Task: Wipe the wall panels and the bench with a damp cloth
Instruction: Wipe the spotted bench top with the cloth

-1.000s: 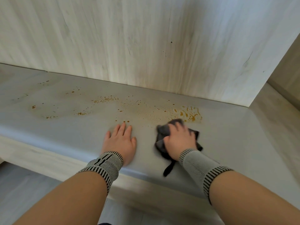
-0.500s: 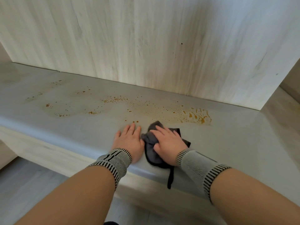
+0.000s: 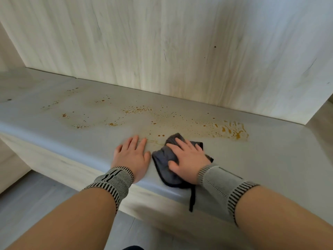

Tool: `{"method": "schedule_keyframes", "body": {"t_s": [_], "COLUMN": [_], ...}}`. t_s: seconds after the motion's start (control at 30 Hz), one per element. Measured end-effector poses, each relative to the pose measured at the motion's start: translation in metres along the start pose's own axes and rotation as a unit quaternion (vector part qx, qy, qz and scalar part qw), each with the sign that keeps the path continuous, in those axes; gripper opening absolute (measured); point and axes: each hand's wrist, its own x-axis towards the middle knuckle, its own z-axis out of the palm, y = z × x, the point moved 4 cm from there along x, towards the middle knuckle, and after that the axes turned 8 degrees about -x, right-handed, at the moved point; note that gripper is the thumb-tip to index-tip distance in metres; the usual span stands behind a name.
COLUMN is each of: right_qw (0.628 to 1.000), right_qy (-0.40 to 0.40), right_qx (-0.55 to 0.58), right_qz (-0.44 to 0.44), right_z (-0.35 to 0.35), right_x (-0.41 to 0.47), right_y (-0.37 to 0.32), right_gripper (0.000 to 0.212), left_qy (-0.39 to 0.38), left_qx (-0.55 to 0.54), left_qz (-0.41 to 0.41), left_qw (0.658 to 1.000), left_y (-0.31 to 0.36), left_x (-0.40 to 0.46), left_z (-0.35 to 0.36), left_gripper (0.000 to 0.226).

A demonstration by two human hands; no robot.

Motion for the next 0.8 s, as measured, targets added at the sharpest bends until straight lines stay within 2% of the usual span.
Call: {"method": "schedule_keyframes", "body": {"t_s": [0.07, 0.13, 0.2, 0.27, 0.33, 0.4, 0.43, 0.5, 0.57, 0.63, 0.67, 0.7, 0.8], "right_qw": [0.998, 0.98, 0.966, 0.98, 0.998, 0.998, 0.998, 1.0, 0.993, 0.979, 0.979, 0.987, 0.999], "right_qy": [0.019, 0.015, -0.003, 0.011, 0.035, 0.029, 0.024, 0.025, 0.029, 0.01, 0.007, 0.012, 0.026], "right_qx": [-0.003, 0.032, 0.044, 0.027, 0.017, 0.011, 0.005, 0.002, 0.022, 0.038, 0.035, 0.026, 0.014], "right_qz": [0.059, 0.195, 0.256, 0.198, 0.058, -0.047, -0.065, -0.017, 0.111, 0.201, 0.199, 0.159, -0.028], "right_z": [0.001, 0.001, 0.001, -0.002, -0.002, -0.002, -0.002, -0.001, -0.002, -0.001, -0.002, -0.003, -0.003], "right_x": [0.003, 0.003, 0.008, 0.014, 0.013, 0.009, 0.01, 0.012, 0.012, 0.016, 0.02, 0.021, 0.011], "right_y": [0.031, 0.057, 0.045, 0.007, -0.029, -0.031, -0.019, 0.017, 0.045, 0.033, 0.015, -0.006, -0.042], "right_gripper": [0.064, 0.065, 0.066, 0.065, 0.062, 0.061, 0.061, 0.061, 0.061, 0.064, 0.065, 0.066, 0.064], "left_qy": [0.002, 0.005, 0.004, 0.007, 0.007, 0.003, 0.002, 0.003, -0.002, 0.0, 0.002, 0.002, -0.008], "left_qx": [-0.001, -0.009, -0.013, -0.013, -0.011, -0.012, -0.015, -0.022, -0.03, -0.031, -0.031, -0.031, -0.023], "left_qz": [-0.001, -0.002, -0.001, 0.0, 0.003, 0.009, 0.009, 0.006, 0.007, 0.009, 0.008, 0.007, 0.014], "left_qw": [1.0, 1.0, 1.0, 1.0, 1.0, 1.0, 1.0, 1.0, 1.0, 0.999, 0.999, 1.0, 1.0], "left_y": [0.0, 0.0, 0.0, -0.001, -0.001, -0.001, -0.001, -0.001, -0.001, -0.002, -0.003, -0.003, -0.003], "left_x": [-0.001, 0.0, 0.001, 0.001, 0.001, 0.001, 0.001, 0.0, 0.0, 0.001, 0.002, 0.002, 0.002], "left_z": [0.001, 0.002, 0.003, 0.002, 0.001, 0.0, 0.0, 0.0, 0.001, 0.002, 0.002, 0.002, 0.001], "left_gripper": [0.058, 0.058, 0.058, 0.057, 0.056, 0.055, 0.055, 0.056, 0.056, 0.056, 0.056, 0.056, 0.055]}}
